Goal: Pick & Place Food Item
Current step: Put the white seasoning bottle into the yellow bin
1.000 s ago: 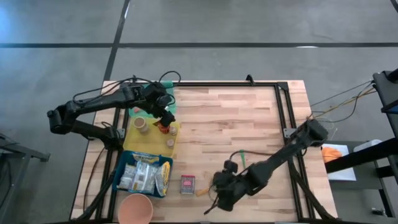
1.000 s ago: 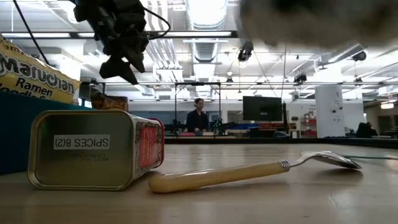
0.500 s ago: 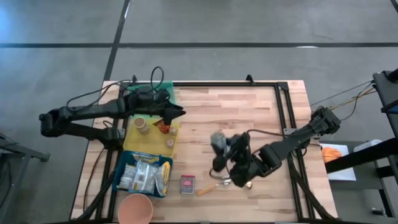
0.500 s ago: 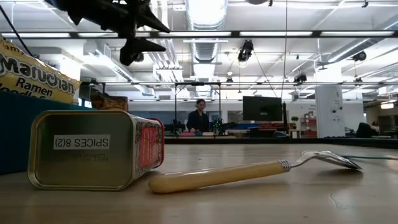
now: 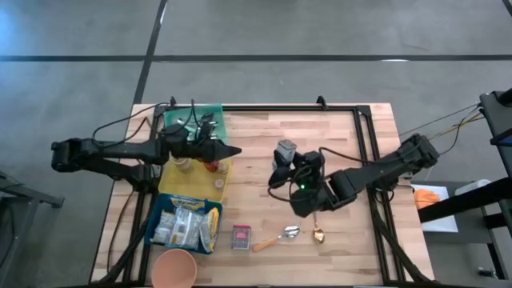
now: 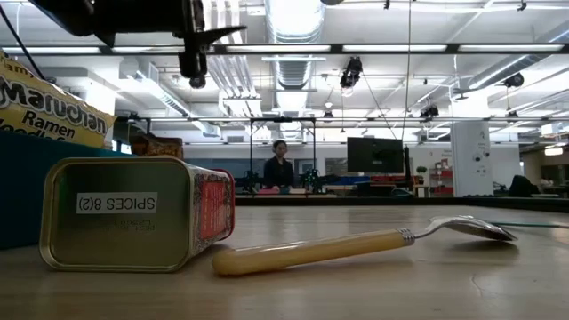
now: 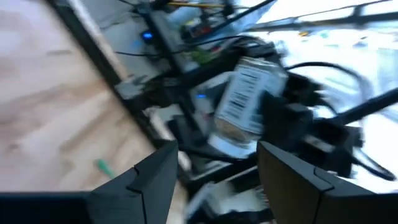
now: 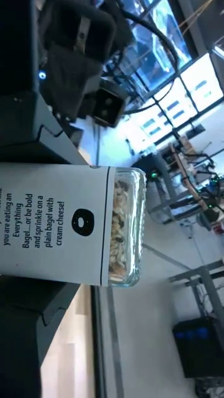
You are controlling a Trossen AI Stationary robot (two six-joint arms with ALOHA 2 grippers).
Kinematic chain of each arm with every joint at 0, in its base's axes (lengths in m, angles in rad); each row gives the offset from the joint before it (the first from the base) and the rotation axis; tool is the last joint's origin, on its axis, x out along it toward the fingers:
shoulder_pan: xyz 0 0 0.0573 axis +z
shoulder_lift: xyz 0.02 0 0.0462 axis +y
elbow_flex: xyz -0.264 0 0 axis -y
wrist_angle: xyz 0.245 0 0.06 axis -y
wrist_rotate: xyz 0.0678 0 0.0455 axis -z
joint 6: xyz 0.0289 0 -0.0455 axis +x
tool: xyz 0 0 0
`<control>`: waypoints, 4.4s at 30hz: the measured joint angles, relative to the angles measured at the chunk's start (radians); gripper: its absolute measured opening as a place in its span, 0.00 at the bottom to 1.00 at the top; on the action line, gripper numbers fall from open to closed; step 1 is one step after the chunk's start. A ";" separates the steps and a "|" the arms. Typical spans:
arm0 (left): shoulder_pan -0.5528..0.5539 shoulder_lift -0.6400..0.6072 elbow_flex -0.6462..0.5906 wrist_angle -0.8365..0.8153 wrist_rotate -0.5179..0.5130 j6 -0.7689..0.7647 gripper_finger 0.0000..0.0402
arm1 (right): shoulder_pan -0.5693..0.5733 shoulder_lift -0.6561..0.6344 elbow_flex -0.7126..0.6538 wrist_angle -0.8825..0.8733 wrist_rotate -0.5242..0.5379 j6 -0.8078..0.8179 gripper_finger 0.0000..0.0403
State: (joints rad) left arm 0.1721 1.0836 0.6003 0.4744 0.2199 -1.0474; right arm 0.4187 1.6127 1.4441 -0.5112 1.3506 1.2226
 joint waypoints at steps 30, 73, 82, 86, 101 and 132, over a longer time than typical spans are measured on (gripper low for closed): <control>-0.051 0.158 0.121 0.314 -0.009 -0.060 0.55 | -0.231 0.000 0.000 0.786 -0.358 -0.631 0.48; -0.083 0.157 0.127 0.421 -0.042 0.104 0.55 | -0.284 0.064 -0.008 1.111 -0.655 -0.682 0.48; -0.113 0.156 0.128 0.440 -0.117 0.117 0.55 | -0.284 0.064 -0.008 1.171 -0.675 -0.712 0.48; -0.149 0.156 0.128 0.470 -0.219 0.129 0.56 | -0.284 0.062 -0.008 1.188 -0.678 -0.712 0.48; -0.219 0.167 0.130 0.582 -0.466 0.264 0.56 | -0.300 0.060 -0.008 1.249 -0.706 -0.713 0.48; -0.239 0.178 0.231 0.379 -0.443 0.246 0.98 | -0.326 0.072 0.005 1.265 -0.749 -0.707 0.48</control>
State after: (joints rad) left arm -0.0666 1.2617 0.8308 0.8534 -0.2227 -0.8016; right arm 0.0929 1.6844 1.4490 0.7538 0.6014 0.5159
